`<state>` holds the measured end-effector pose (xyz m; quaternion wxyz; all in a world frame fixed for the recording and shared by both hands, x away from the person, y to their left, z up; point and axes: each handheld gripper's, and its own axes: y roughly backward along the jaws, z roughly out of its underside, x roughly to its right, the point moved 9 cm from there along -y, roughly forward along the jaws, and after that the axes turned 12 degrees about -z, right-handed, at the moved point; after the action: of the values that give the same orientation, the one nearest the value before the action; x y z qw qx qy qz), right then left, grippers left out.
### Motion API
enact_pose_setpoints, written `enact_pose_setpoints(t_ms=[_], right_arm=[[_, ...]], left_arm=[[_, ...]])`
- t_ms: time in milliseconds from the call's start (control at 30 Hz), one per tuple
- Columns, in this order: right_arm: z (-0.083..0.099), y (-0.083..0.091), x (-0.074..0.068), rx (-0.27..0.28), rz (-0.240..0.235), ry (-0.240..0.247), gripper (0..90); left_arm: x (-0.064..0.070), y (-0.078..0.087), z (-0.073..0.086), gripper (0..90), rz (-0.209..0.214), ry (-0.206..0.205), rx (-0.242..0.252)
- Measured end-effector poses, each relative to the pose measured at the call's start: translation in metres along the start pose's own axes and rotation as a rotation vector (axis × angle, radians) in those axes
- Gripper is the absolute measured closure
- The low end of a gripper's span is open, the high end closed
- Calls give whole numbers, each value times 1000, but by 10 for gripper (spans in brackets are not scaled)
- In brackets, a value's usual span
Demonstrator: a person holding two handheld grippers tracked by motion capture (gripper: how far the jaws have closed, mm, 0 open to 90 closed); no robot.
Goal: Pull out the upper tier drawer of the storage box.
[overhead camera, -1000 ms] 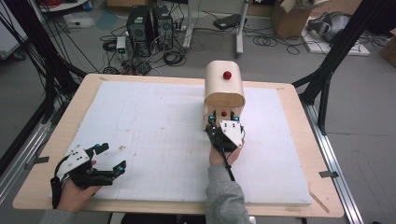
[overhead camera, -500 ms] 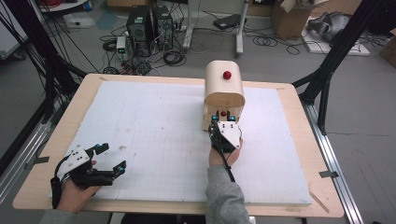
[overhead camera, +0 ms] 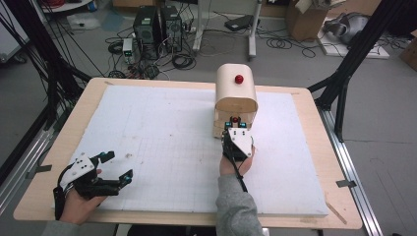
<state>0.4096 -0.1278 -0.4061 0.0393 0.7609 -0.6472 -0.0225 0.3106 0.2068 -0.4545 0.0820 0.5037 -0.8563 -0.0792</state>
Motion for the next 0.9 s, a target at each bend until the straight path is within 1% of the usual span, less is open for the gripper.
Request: enact_pose_setpoints(t_ms=[300,700,900], right_arm=[[-1,3,-1,-4,-6,-8,735],[-2,19,-4,17,1,-14,735],[-2,29,-7,27,-7,-20,735]], left_arm=[[0,0,1,17,0,3,-3],[1,0,0,17,3,-3,-3],[1,0,1,17,3,-4,-4]])
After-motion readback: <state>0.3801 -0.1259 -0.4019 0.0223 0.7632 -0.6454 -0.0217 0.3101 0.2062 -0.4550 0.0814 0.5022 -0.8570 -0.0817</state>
